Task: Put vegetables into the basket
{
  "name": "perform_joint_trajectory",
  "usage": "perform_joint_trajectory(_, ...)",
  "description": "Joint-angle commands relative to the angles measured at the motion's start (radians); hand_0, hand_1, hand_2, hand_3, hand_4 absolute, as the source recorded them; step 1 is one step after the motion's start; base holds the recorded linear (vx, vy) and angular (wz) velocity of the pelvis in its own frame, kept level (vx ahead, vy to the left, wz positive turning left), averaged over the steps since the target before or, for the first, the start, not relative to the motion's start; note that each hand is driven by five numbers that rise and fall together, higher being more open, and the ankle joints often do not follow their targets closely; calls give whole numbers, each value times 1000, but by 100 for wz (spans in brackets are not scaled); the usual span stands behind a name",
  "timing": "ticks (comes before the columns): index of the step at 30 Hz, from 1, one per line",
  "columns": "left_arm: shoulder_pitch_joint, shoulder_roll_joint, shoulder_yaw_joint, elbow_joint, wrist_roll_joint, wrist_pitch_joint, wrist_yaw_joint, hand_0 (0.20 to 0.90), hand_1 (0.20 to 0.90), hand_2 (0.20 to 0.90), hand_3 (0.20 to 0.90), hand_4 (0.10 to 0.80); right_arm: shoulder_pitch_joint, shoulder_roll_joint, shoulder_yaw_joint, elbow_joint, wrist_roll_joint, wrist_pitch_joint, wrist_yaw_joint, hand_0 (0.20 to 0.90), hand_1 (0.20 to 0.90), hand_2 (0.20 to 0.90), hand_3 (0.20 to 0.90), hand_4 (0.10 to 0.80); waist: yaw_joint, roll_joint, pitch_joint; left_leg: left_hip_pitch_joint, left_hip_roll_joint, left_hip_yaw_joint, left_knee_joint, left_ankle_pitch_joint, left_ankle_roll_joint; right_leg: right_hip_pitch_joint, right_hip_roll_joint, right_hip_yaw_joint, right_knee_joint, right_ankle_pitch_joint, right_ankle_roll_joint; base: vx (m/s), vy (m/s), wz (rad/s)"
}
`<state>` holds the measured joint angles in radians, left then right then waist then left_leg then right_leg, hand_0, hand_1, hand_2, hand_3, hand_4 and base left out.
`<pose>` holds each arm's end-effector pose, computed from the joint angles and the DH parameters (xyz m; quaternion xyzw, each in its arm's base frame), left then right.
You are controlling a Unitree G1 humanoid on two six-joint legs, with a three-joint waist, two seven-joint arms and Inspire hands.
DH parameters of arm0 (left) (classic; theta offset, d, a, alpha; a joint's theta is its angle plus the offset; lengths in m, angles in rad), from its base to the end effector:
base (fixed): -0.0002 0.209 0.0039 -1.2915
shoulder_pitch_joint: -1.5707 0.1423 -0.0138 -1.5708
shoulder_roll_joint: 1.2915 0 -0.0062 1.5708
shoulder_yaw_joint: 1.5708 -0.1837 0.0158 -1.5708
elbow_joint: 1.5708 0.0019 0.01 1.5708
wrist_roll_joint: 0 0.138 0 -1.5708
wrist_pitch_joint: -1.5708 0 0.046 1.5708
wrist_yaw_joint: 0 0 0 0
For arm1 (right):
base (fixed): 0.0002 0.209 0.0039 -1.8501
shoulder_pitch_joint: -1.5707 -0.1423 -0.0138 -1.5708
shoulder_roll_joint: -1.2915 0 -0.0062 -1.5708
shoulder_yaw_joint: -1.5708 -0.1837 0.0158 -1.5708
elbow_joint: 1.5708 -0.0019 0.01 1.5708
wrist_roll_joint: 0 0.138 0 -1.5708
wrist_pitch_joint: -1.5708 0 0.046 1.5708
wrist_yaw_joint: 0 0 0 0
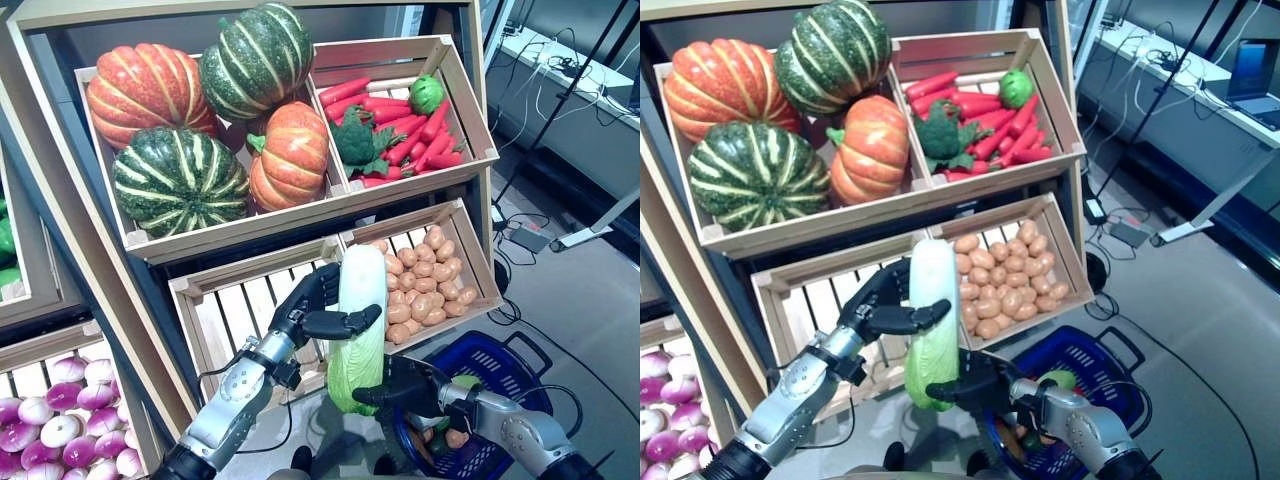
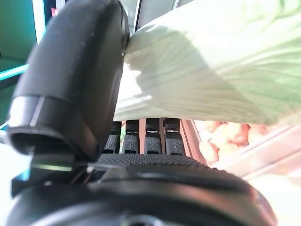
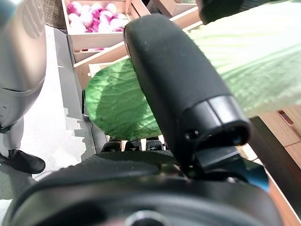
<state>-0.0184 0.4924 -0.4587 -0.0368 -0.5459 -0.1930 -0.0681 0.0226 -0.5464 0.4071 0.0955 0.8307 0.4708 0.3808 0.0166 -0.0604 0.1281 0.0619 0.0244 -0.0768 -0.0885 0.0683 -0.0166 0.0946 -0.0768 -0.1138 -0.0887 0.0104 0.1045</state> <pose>0.1889 0.1574 0.0441 -0.0480 -0.0071 -0.2385 0.9699 0.1688 -0.1882 -0.0034 0.1719 0.3697 0.3168 0.8564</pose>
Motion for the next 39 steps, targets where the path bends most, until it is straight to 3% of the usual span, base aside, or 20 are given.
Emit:
perform_joint_trajectory(1, -149, -23, -20, -133, -40, -117, -68, 300, 300, 300, 300, 400, -76, -7, 34, -82, 45, -42, 40, 900, 900, 900, 900, 800, 10, -20, -63, 15, -9, 25, 12, -58, 6, -10, -45, 14, 15, 57, 15, 0, 0, 0)
perform_joint_trajectory(17, -133, -38, -84, -131, -193, -34, -141, 300, 300, 300, 300, 400, -94, 4, 46, -131, 113, -95, -7, 900, 900, 900, 900, 800, 3, -16, -71, 17, -9, 24, 8, -59, 11, -13, -41, 33, 12, 58, 18, 1, 0, 0)
perform_joint_trajectory(22, -123, -40, -84, -120, -218, -41, -138, 300, 300, 300, 300, 400, -92, 16, 38, -141, 145, -124, -14, 900, 900, 900, 900, 800, 3, -14, -72, 13, -9, 26, 10, -59, 13, -17, -41, 36, 14, 58, 18, 2, 0, -1)
perform_joint_trajectory(24, -120, -43, -80, -118, -223, -38, -143, 300, 300, 300, 300, 400, -90, 19, 35, -141, 143, -132, -6, 644, 644, 644, 644, 629, 3, -14, -71, 13, -9, 25, 10, -60, 14, -17, -41, 37, 14, 58, 18, 0, 0, 0)
perform_joint_trajectory(25, -120, -46, -79, -118, -221, -36, -146, 300, 300, 300, 300, 400, -88, 20, 35, -142, 144, -136, -10, 300, 300, 300, 300, 400, 4, -14, -71, 12, -9, 25, 10, -60, 14, -17, -41, 36, 14, 58, 18, 0, 0, 0)
perform_joint_trajectory(39, -108, -45, -73, -109, -223, -22, -146, 300, 300, 300, 300, 400, -78, 34, 21, -139, 165, -180, -21, 300, 300, 300, 300, 400, 0, -10, -69, 13, -7, 27, 12, -59, 15, -18, -39, 43, 15, 58, 15, 0, 0, 0)
